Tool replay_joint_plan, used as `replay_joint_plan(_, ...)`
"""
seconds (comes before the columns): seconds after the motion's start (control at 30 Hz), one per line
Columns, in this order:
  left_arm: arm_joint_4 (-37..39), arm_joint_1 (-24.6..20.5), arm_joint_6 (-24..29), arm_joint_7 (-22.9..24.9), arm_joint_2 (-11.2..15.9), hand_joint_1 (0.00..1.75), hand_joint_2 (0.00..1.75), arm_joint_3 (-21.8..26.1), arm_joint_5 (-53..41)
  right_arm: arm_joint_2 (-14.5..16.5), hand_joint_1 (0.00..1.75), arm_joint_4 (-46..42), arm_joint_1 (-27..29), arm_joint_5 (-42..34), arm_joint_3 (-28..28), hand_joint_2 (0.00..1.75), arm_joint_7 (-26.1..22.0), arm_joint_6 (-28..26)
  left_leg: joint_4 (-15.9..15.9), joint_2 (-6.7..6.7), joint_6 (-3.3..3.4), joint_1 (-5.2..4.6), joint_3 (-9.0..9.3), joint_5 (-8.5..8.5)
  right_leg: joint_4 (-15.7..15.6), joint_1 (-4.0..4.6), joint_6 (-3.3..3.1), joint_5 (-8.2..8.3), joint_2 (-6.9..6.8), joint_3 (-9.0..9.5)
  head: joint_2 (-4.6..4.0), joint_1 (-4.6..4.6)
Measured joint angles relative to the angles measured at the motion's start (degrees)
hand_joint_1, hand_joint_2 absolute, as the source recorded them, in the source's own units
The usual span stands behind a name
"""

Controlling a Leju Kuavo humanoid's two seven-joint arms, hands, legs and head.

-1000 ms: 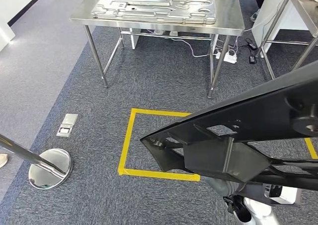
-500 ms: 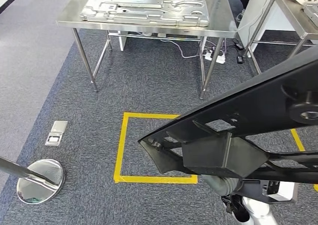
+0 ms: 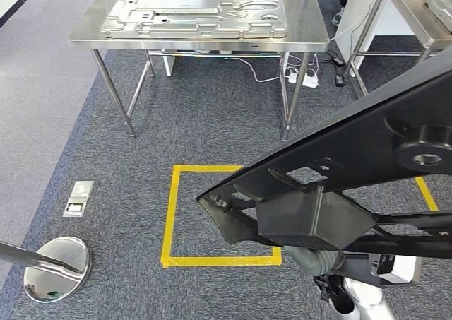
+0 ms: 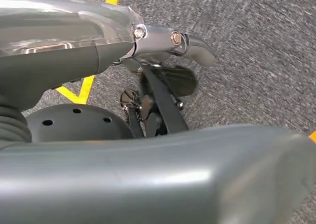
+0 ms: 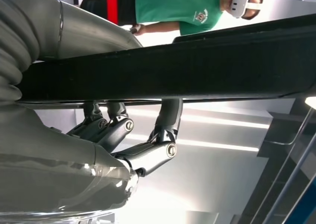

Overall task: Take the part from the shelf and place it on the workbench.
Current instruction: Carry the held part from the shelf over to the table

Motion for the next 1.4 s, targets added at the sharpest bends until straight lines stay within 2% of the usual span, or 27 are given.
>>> replay_joint_plan(0.07, 0.00, 0.02, -0.01, 0.01, 0.04, 0.00, 1.75, 0.01, 0.00, 0.09, 1.75, 0.04, -0.12, 0.01, 0.01, 1.75, 0.00, 0.00, -6.39, -0.17, 0.49, -0.13, 2.48, 3.59, -0.04, 0.02, 0.45, -0.72, 0.12, 0.92, 0.01, 0.01)
replay_joint_plan(0.1, 0.00, 0.01, -0.01, 0.02, 0.06, 0.00, 1.75, 0.01, 0.00, 0.15, 1.75, 0.07, -0.19, 0.01, 0.01, 1.75, 0.01, 0.00, -8.17, -0.24, 0.82, -0.25, 3.20, 3.97, -0.05, 0.07, 0.73, -0.94, 0.17, 1.06, 0.01, 0.01)
replay_joint_plan(0.17, 0.00, 0.02, 0.00, 0.01, 0.07, 0.00, 1.75, 0.01, 0.00, 0.24, 1.75, 0.15, -0.26, 0.02, 0.03, 1.75, 0.01, -0.01, -9.21, -0.28, 1.44, -0.52, 3.63, 3.38, -0.29, 0.14, 1.40, -1.12, 0.26, 1.11, 0.01, 0.02)
replay_joint_plan(0.23, 0.00, 0.04, 0.01, -0.03, 0.08, 0.00, 1.75, 0.02, 0.02, 0.27, 1.75, 0.19, -0.26, 0.02, 0.05, 1.75, 0.01, -0.02, -9.88, -0.24, 2.06, -0.31, 4.09, 3.18, -0.34, 0.05, 2.02, -1.54, 0.18, 1.38, 0.00, 0.03)
replay_joint_plan(0.27, 0.00, 0.04, 0.01, -0.05, 0.09, 0.00, 1.75, 0.02, 0.03, 0.27, 1.75, 0.20, -0.31, 0.02, 0.07, 1.75, 0.00, -0.02, -10.24, -0.19, 2.40, -0.17, 4.46, 3.13, 0.73, 0.03, 2.24, -2.26, 0.12, 1.04, -0.01, 0.04)
replay_joint_plan(0.3, 0.00, -0.01, 0.00, -0.07, 0.10, 0.00, 1.75, 0.02, 0.04, 0.27, 1.75, 0.23, -0.34, 0.02, 0.07, 1.75, 0.00, -0.02, -10.53, -0.12, 2.71, -0.05, 4.84, 3.06, 2.97, 0.01, 2.38, -3.43, 0.06, 0.02, -0.01, 0.04)
replay_joint_plan(0.37, 0.00, -0.09, -0.01, -0.07, 0.11, 0.00, 1.75, 0.01, 0.02, 0.27, 1.75, 0.33, -0.22, 0.03, 0.10, 1.75, 0.00, -0.02, -10.64, -0.02, 3.16, -0.14, 5.30, 2.71, 10.36, 0.01, 2.53, -6.25, -0.03, -4.14, 0.00, 0.05)
replay_joint_plan(0.4, 0.00, -0.09, -0.01, -0.05, 0.11, 0.00, 1.75, 0.01, 0.01, 0.27, 1.75, 0.38, -0.09, 0.04, 0.11, 1.75, 0.00, -0.02, -10.63, 0.00, 3.26, -0.18, 5.51, 2.49, 13.58, 0.00, 2.60, -6.89, -0.05, -6.27, 0.00, 0.05)
replay_joint_plan(0.43, 0.00, -0.04, 0.01, -0.04, 0.11, 0.00, 1.75, 0.01, 0.02, 0.26, 1.75, 0.43, 0.03, 0.04, 0.12, 1.75, 0.01, -0.02, -10.62, 0.00, 3.28, -0.21, 5.82, 2.22, 15.11, 0.00, 2.66, -6.43, -0.07, -7.65, 0.01, 0.05)
replay_joint_plan(0.47, 0.00, 0.01, 0.03, -0.04, 0.11, 0.00, 1.75, 0.02, 0.03, 0.26, 1.75, 0.45, 0.08, 0.04, 0.13, 1.75, 0.00, -0.02, -10.61, -0.02, 3.20, -0.22, 6.24, 1.90, 14.38, 0.00, 2.69, -4.78, -0.09, -7.92, 0.01, 0.06)
replay_joint_plan(0.53, 0.00, 0.10, 0.05, -0.04, 0.10, 0.00, 1.75, 0.02, 0.05, 0.24, 1.75, 0.49, 0.08, 0.02, 0.13, 1.75, 0.00, -0.02, -10.62, -0.04, 2.82, -0.20, 7.37, 1.10, 7.92, 0.02, 2.54, 0.16, -0.29, -5.77, 0.01, 0.06)
replay_joint_plan(0.57, 0.00, 0.06, 0.05, -0.03, 0.10, 0.00, 1.75, 0.02, 0.04, 0.24, 1.75, 0.50, 0.07, 0.00, 0.12, 1.75, -0.02, 0.01, -10.56, -0.05, 2.50, -0.27, 7.78, 0.70, 4.66, 0.16, 2.37, 1.82, -0.45, -4.52, 0.01, 0.05)
replay_joint_plan(0.6, 0.00, 0.00, 0.05, -0.02, 0.09, 0.00, 1.75, 0.02, 0.04, 0.22, 1.75, 0.50, 0.06, -0.03, 0.12, 1.75, -0.04, 0.03, -10.53, -0.04, 2.21, -0.34, 7.97, 0.41, 2.34, 0.28, 2.07, 2.51, -0.59, -3.63, 0.01, 0.08)
replay_joint_plan(0.67, 0.00, -0.11, 0.06, -0.01, 0.09, 0.00, 1.75, 0.02, 0.04, 0.19, 1.75, 0.47, 0.15, -0.16, 0.06, 1.75, -0.11, 0.05, -10.66, 0.06, 1.71, -0.44, 8.03, 0.17, 0.92, 0.59, 1.48, 2.06, -0.59, -3.19, 0.00, 0.09)
replay_joint_plan(0.77, 0.00, -0.23, 0.09, -0.02, 0.09, 0.00, 1.75, 0.02, 0.04, 0.15, 1.75, 0.29, 0.26, -0.45, -0.06, 1.75, -0.26, 0.03, -9.87, 0.12, 0.96, -0.42, 8.04, -0.75, 0.39, 0.20, 0.53, 1.59, -0.42, -2.61, 0.01, 0.04)
replay_joint_plan(0.83, 0.00, -0.29, 0.11, -0.03, 0.09, 0.00, 1.75, 0.02, 0.05, 0.15, 1.75, 0.21, 0.27, -0.58, -0.07, 1.75, -0.39, 0.04, -4.52, 0.00, 0.39, -0.29, 5.36, -3.17, 0.21, -0.05, -0.04, 1.20, -0.51, -1.99, 0.00, -0.03)
replay_joint_plan(0.9, 0.00, -0.16, 0.12, -0.02, 0.09, 0.00, 1.75, 0.02, 0.04, 0.14, 1.75, 0.22, 0.44, -0.65, -0.09, 1.75, -0.56, 0.05, 2.90, -0.03, 0.08, -0.15, 0.85, -5.41, 0.21, -0.03, -0.28, 0.62, -0.46, -1.46, 0.00, -0.04)
replay_joint_plan(0.93, 0.00, -0.04, 0.12, -0.02, 0.09, 0.00, 1.75, 0.02, 0.04, 0.14, 1.75, 0.22, 0.60, -0.67, -0.12, 1.75, -0.66, 0.07, 4.89, -0.03, 0.07, -0.14, -0.75, -5.26, 0.22, -0.01, -0.30, 0.27, -0.36, -1.05, 0.01, -0.04)
replay_joint_plan(0.97, 0.00, 0.07, 0.13, -0.02, 0.09, 0.00, 1.75, 0.02, 0.03, 0.14, 1.75, 0.22, 0.77, -0.71, -0.16, 1.75, -0.80, 0.10, 4.80, -0.04, 0.17, -0.16, -1.33, -3.95, 0.22, 0.01, -0.28, -0.12, -0.25, -0.52, 0.01, -0.04)
replay_joint_plan(1.03, 0.00, 0.18, 0.14, -0.02, 0.09, 0.00, 1.75, 0.03, 0.02, 0.14, 1.75, 0.20, 0.95, -0.78, -0.26, 1.75, -1.02, 0.18, -1.01, -0.10, 0.84, -0.35, 0.13, 1.17, 0.19, 0.09, -0.12, -1.05, -0.06, 0.88, 0.01, -0.04)
replay_joint_plan(1.07, 0.00, 0.17, 0.14, -0.02, 0.14, 0.00, 1.75, 0.03, 0.03, 0.14, 1.75, 0.19, 0.96, -0.80, -0.30, 1.75, -1.11, 0.22, -4.13, -0.17, 1.37, -0.57, 1.25, 3.21, 0.14, 0.20, 0.08, -1.51, -0.04, 1.47, 0.00, -0.03)
replay_joint_plan(1.1, 0.00, 0.16, 0.15, -0.03, 0.19, 0.00, 1.75, 0.04, 0.03, 0.13, 1.75, 0.17, 0.99, -0.82, -0.35, 1.75, -1.16, 0.24, -6.75, -0.23, 1.90, -0.82, 2.28, 4.33, 0.04, 0.18, 0.37, -1.88, 0.02, 1.87, 0.00, -0.02)
replay_joint_plan(1.17, 0.00, 0.09, 0.16, -0.03, 0.28, 0.00, 1.75, 0.04, 0.04, 0.09, 1.75, 0.07, 1.14, -0.85, -0.53, 1.75, -1.21, 0.29, -8.83, -0.31, 2.63, -1.23, 3.25, 3.89, -0.17, 0.09, 1.11, -2.03, 0.03, 2.11, 0.01, 0.01)
replay_joint_plan(1.23, 0.00, 0.13, 0.16, -0.03, 0.27, 0.00, 1.75, 0.04, 0.04, -0.01, 1.75, -0.10, 1.36, -0.89, -0.81, 1.75, -1.26, 0.35, -10.29, -0.38, 2.96, -1.09, 4.22, 3.41, 0.03, -0.01, 1.83, -1.68, -0.05, 2.36, 0.02, 0.02)
replay_joint_plan(1.3, 0.00, 0.19, 0.16, -0.07, 0.27, 0.00, 1.75, 0.04, 0.05, -0.14, 1.75, -0.21, 1.39, -0.97, -1.12, 1.75, -1.38, 0.47, -11.33, -0.45, 3.35, -0.70, 5.65, 3.24, 2.41, 0.03, 2.24, -2.50, -0.13, 1.76, 0.01, 0.07)
replay_joint_plan(1.33, 0.00, 0.19, 0.16, -0.07, 0.26, 0.00, 1.75, 0.04, 0.06, -0.21, 1.75, -0.22, 1.41, -1.03, -1.26, 1.75, -1.44, 0.57, -11.64, -0.44, 3.52, -0.60, 6.25, 3.04, 4.91, 0.03, 2.34, -3.66, -0.15, 0.50, 0.01, 0.10)
replay_joint_plan(1.4, 0.00, 0.16, 0.16, -0.04, 0.19, 0.00, 1.75, 0.04, 0.07, -0.38, 1.75, -0.22, 1.74, -1.25, -1.48, 1.75, -1.55, 0.91, -11.76, -0.44, 3.71, -0.58, 6.99, 2.42, 11.55, 0.05, 2.61, -6.34, -0.15, -3.90, 0.00, 0.14)
